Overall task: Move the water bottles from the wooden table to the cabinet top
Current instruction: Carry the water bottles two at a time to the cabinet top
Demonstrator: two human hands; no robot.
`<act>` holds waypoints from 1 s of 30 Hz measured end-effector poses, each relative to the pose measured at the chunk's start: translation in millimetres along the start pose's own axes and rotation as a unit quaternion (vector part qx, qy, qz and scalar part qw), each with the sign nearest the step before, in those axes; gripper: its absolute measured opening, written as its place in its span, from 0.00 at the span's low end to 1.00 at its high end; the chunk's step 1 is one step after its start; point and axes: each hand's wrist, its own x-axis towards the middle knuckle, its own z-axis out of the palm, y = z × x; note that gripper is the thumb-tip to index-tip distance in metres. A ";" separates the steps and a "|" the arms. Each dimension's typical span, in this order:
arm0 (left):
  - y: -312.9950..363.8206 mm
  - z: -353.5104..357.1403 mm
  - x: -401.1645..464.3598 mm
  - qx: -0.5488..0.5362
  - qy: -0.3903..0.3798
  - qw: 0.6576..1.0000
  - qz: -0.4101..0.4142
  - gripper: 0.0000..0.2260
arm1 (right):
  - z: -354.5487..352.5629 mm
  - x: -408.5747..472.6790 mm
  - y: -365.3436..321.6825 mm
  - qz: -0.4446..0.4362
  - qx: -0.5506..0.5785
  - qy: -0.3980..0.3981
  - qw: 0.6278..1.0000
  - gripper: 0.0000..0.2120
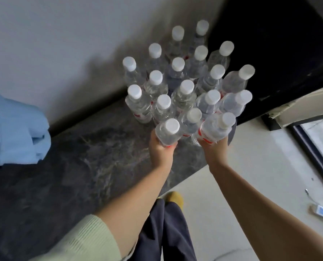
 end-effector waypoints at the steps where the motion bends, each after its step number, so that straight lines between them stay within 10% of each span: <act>1: -6.3 2.9 0.7 -0.005 0.002 1.000 -0.003 0.30 | 3.5 3.8 7.6 0.002 -0.006 0.004 1.000 0.32; 17: -20.6 -6.2 7.3 -0.017 -0.116 0.991 -0.065 0.37 | -4.1 12.0 24.3 0.005 -0.058 -0.042 0.997 0.36; 30: 98.5 -86.7 -18.0 0.085 -0.208 0.974 -0.004 0.37 | -65.3 -72.3 -83.5 -0.085 -0.094 -0.079 0.989 0.40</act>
